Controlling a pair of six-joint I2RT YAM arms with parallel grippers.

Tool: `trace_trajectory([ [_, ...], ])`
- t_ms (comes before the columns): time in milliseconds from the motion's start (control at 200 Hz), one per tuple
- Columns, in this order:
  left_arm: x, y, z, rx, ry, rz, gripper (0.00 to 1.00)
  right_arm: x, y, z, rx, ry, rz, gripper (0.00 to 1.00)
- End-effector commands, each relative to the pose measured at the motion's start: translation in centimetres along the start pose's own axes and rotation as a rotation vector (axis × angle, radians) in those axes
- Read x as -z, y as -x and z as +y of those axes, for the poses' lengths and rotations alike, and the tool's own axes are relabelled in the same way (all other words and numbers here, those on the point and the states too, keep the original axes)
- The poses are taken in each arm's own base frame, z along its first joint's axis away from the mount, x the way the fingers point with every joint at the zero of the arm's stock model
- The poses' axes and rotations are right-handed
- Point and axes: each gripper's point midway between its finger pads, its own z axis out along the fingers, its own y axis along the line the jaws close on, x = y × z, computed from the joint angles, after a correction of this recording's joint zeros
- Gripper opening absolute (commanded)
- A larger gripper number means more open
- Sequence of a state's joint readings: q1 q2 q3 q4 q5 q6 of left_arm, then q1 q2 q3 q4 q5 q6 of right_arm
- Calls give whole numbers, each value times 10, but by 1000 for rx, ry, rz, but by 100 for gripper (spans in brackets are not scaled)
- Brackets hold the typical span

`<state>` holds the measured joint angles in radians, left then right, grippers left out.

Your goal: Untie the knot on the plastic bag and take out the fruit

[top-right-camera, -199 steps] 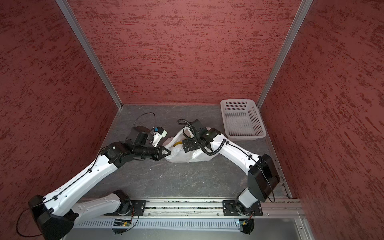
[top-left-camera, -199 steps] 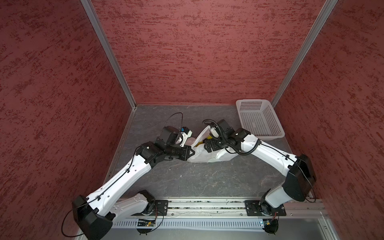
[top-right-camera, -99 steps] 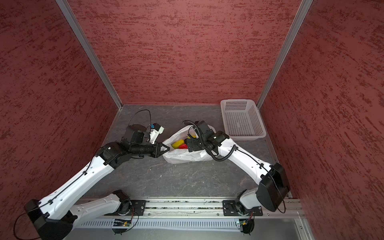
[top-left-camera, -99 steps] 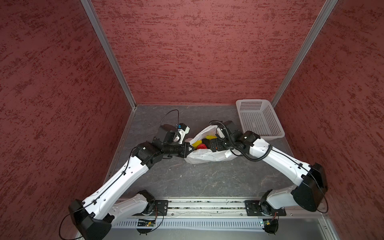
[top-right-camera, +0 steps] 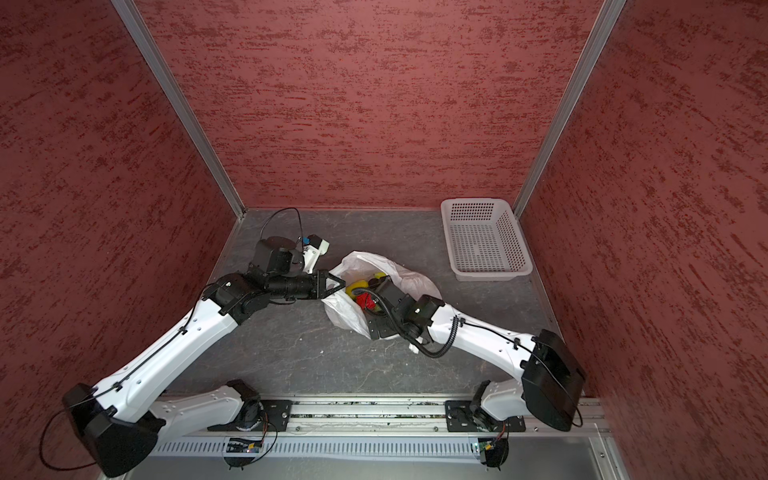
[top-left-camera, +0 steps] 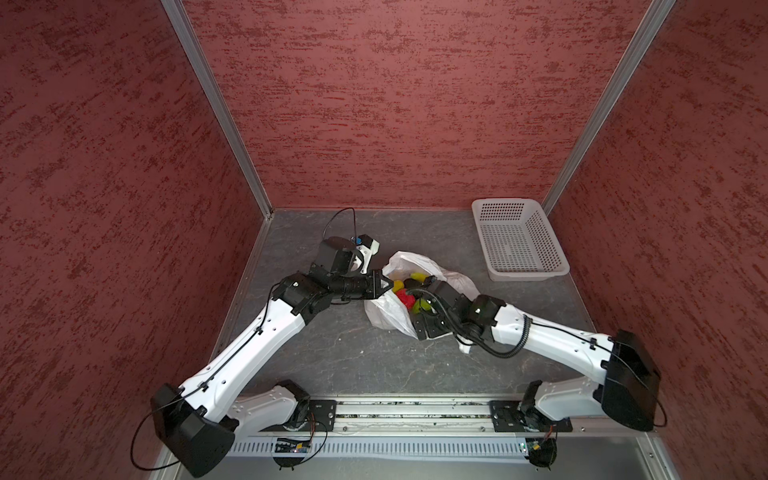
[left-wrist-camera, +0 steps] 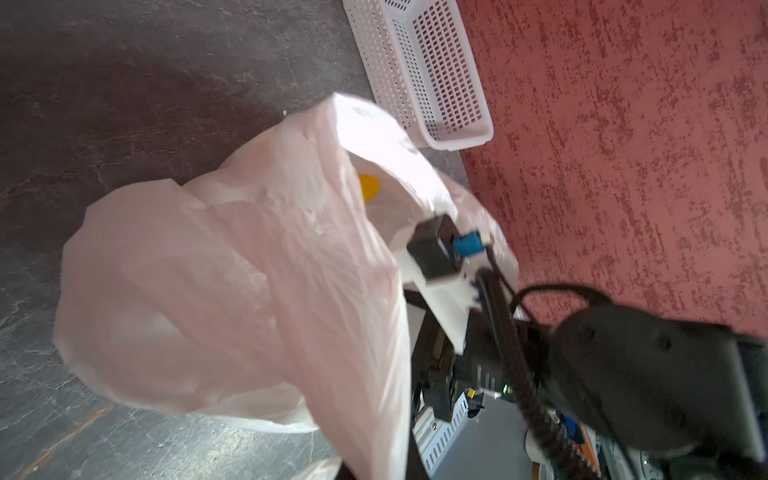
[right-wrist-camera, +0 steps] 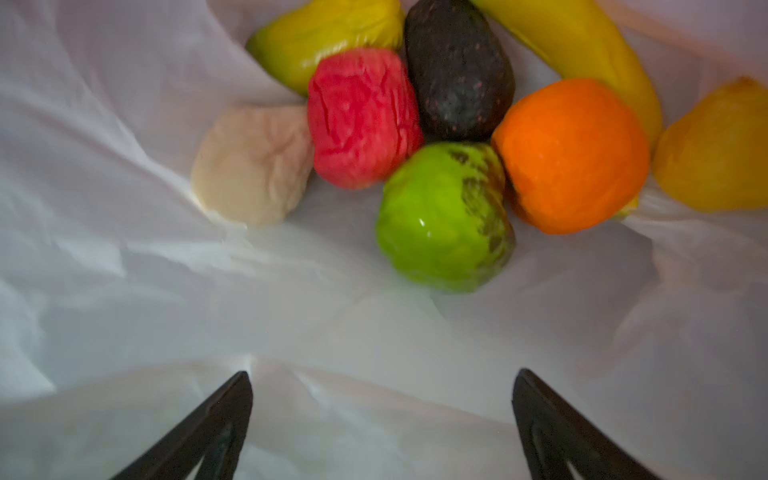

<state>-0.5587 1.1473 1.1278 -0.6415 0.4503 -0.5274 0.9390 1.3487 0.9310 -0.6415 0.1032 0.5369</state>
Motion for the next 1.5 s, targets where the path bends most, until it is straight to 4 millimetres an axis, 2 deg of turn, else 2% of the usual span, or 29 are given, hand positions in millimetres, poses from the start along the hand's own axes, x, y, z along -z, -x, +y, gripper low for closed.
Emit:
trace_trajectory([
  [0, 7, 15, -16, 14, -53, -43, 0, 0, -11, -9, -31, -53, -29, 99],
  [80, 7, 12, -16, 15, -57, -35, 0, -8, -22, -9, -2, -57, 15, 98],
  [135, 7, 8, -17, 8, -68, -21, 0, -8, -20, -4, 12, -45, 28, 98],
  [220, 8, -7, -21, -42, -69, 16, 0, 1, -1, 15, 20, 16, 25, 98],
  [336, 9, -28, -15, -75, -52, 67, 0, 10, 22, 45, 29, 138, 57, 98],
  [356, 9, -30, -13, -80, -51, 70, 0, 3, 21, 47, 34, 137, 87, 98],
  [491, 11, -36, -6, -105, -32, 64, 0, -12, 23, 63, 82, 168, 191, 99],
  [576, 12, -35, -6, -119, -31, 58, 0, -24, 22, 59, 79, 156, 223, 99],
  [711, 13, -41, -3, -133, -20, 71, 0, -32, 47, 27, -36, 119, 169, 99],
  [817, 16, -52, 6, -136, 3, 84, 0, -31, 72, -23, -184, 39, 83, 99],
  [942, 14, -69, 19, -126, 27, 116, 0, -17, 94, -84, -289, -120, -27, 99],
  [1022, 10, -80, 27, -124, 47, 139, 0, -12, 100, -113, -339, -187, -65, 99],
  [1067, 7, -84, 32, -124, 65, 144, 0, -12, 102, -117, -335, -190, -70, 99],
  [1187, 7, -73, 33, -120, 97, 92, 0, -16, 98, -102, -287, -120, -37, 99],
  [1378, 9, -37, 4, -108, 38, -9, 0, -9, 84, -60, -176, 6, 6, 99],
  [1498, 7, -25, -11, -117, 6, -19, 0, -5, 83, -38, -107, 32, 14, 99],
])
